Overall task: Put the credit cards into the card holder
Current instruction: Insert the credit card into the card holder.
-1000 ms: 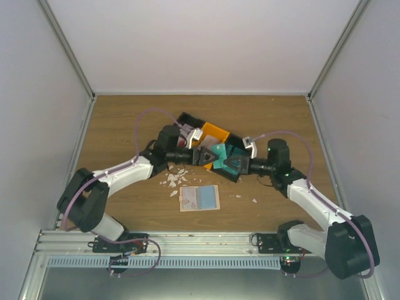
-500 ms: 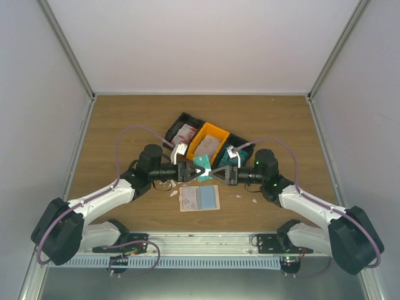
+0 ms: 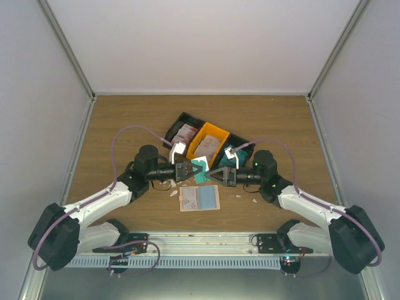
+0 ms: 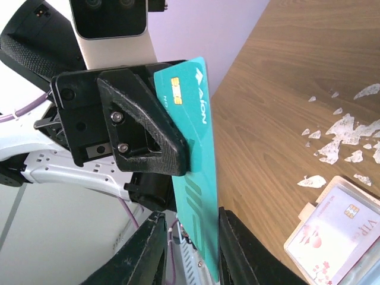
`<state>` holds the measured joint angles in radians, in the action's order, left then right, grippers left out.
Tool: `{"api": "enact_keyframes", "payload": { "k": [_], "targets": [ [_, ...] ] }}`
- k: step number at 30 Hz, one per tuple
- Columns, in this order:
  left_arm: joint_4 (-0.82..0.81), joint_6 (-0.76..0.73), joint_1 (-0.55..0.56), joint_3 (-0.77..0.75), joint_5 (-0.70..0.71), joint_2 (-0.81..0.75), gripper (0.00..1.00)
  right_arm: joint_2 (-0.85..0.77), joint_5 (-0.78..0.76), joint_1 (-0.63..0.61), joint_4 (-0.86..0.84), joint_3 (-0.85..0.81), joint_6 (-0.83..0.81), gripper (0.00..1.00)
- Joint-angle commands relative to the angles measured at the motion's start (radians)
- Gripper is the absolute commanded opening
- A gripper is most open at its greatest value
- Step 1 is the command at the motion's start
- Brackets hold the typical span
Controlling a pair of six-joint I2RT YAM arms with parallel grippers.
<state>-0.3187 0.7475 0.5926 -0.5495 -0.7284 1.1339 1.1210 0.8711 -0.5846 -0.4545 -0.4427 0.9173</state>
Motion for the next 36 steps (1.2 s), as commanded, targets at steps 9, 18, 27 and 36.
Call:
{"api": "enact_keyframes", "payload": {
  "k": [9, 18, 27, 36],
  "targets": [
    [-0.009, -0.023, -0.008, 0.02, -0.038, 0.021, 0.16, -0.018, -0.062, -0.024, -0.049, 0.005, -0.035, 0.01],
    [0.278, -0.118, -0.007, 0.102, 0.304, -0.01, 0.38, -0.02, -0.323, -0.054, 0.132, 0.134, 0.014, 0.0],
    [0.122, -0.09, 0.005, 0.226, 0.168, 0.114, 0.25, 0.118, -0.356, -0.139, 0.049, 0.166, 0.059, 0.0],
    [0.158, -0.09, 0.01, 0.211, 0.205, 0.232, 0.25, 0.249, -0.373, -0.165, 0.061, 0.119, 0.059, 0.01]
  ]
}}
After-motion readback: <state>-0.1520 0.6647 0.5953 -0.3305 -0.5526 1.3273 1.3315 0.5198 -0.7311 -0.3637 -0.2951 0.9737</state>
